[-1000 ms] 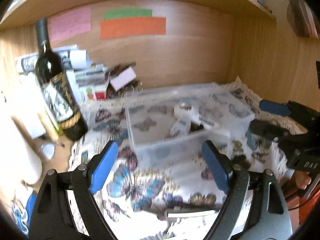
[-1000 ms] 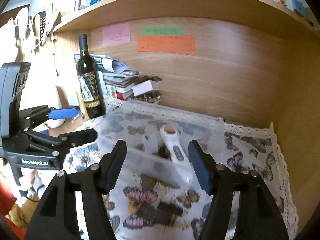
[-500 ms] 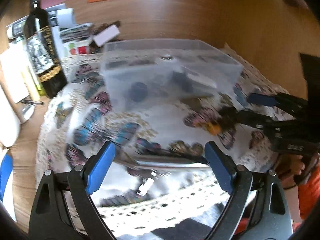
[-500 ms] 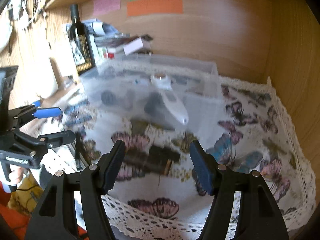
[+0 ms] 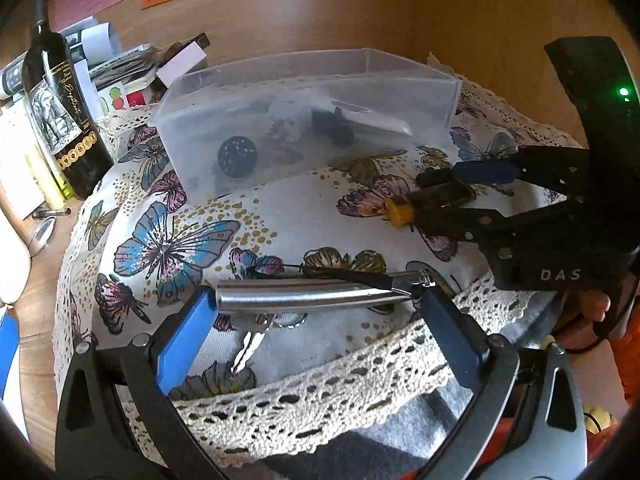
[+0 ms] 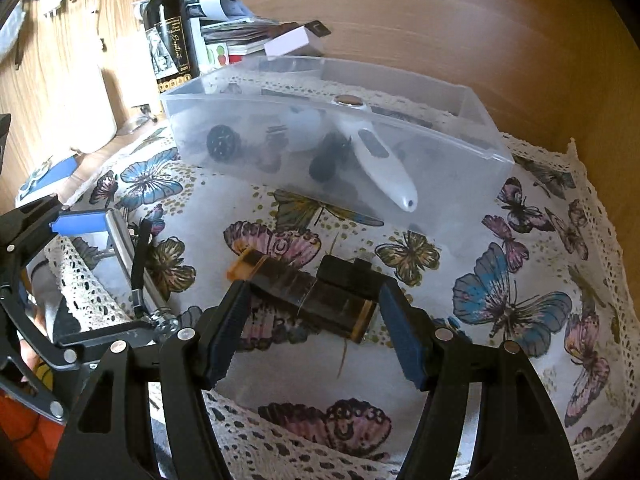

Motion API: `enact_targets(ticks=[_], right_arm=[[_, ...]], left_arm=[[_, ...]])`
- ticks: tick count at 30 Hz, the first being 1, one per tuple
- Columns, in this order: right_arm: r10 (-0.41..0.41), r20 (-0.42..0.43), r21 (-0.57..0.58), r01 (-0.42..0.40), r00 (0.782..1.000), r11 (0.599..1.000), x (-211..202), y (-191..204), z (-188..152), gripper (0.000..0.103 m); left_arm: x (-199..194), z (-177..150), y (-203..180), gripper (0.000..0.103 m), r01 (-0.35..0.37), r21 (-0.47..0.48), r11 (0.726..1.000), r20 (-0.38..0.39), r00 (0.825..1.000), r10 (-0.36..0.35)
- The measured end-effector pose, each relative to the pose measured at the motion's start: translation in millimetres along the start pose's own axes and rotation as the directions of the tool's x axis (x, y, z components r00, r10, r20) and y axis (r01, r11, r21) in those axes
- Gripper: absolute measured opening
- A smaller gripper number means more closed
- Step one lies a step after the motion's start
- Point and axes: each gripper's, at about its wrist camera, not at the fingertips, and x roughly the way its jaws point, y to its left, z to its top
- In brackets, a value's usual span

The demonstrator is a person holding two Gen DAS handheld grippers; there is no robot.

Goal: Organize rigid objects
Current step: 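Grasp the silver metal tube with the left gripper while the right reaches for the black-orange case, then lift the silver tube with the left gripper while the right grasps and lifts the black-orange case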

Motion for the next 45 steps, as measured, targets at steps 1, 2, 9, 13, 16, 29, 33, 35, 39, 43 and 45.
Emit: enact_targets(ticks=[1, 2, 9, 13, 16, 29, 33, 35, 39, 43, 45], right_arm=[[0.002, 0.000, 0.003, -0.002, 1.000, 1.000, 0, 0, 0, 0.063], [0.002, -0.002, 0.003, -0.002, 1.000, 1.000, 0, 0, 0, 0.060], [0.071, -0.032, 0.008, -0.071, 0.997, 0.997, -6, 7, -6, 0.046], [0.058, -0.021, -0.037, -0.059, 0.998, 0.998, -9, 15, -5, 0.046], [0.052, -0.012, -0.047, -0.053, 0.999, 0.997, -6, 16, 1, 0.046], [0.085, -0.017, 0.033, -0.084, 0.996, 0.996, 4, 12, 3, 0.022], [0.093, -0.011, 0.047, -0.092, 0.996, 0.995, -3, 11, -4, 0.022], [0.091, -0.009, 0.046, -0.090, 0.996, 0.995, -6, 12, -7, 0.022], [0.071, -0.002, 0.046, -0.071, 0.997, 0.996, -2, 13, -6, 0.022], [0.048, 0.013, 0.032, -0.048, 0.999, 0.998, 4, 16, -3, 0.022], [0.047, 0.021, 0.038, -0.047, 0.999, 0.998, 4, 16, -2, 0.022]], left_arm=[[1, 1, 0, 0.103, -0.006, -0.003, 1.000, -0.002, 1.000, 0.006], [3, 3, 2, 0.103, -0.008, -0.011, 1.000, -0.006, 1.000, 0.008], [9, 14, 25, 0.088, -0.023, -0.128, 0.992, -0.018, 1.000, 0.021], [2, 15, 36, 0.079, 0.015, -0.148, 0.989, -0.024, 1.000, -0.019], [-11, 17, 42, 0.079, 0.034, -0.133, 0.991, 0.002, 0.999, -0.034], [-4, 14, 21, 0.021, 0.076, -0.021, 0.997, -0.028, 0.997, -0.076], [0, 14, 8, 0.018, 0.085, 0.017, 0.996, -0.042, 0.996, -0.084], [5, 16, 4, 0.018, 0.071, 0.032, 0.997, -0.045, 0.997, -0.069], [14, 21, 3, 0.018, 0.069, 0.037, 0.997, -0.042, 0.997, -0.068], [14, 22, 7, 0.015, 0.076, 0.021, 0.997, -0.031, 0.997, -0.075], [9, 24, 12, 0.015, 0.075, 0.003, 0.997, -0.016, 0.997, -0.075]])
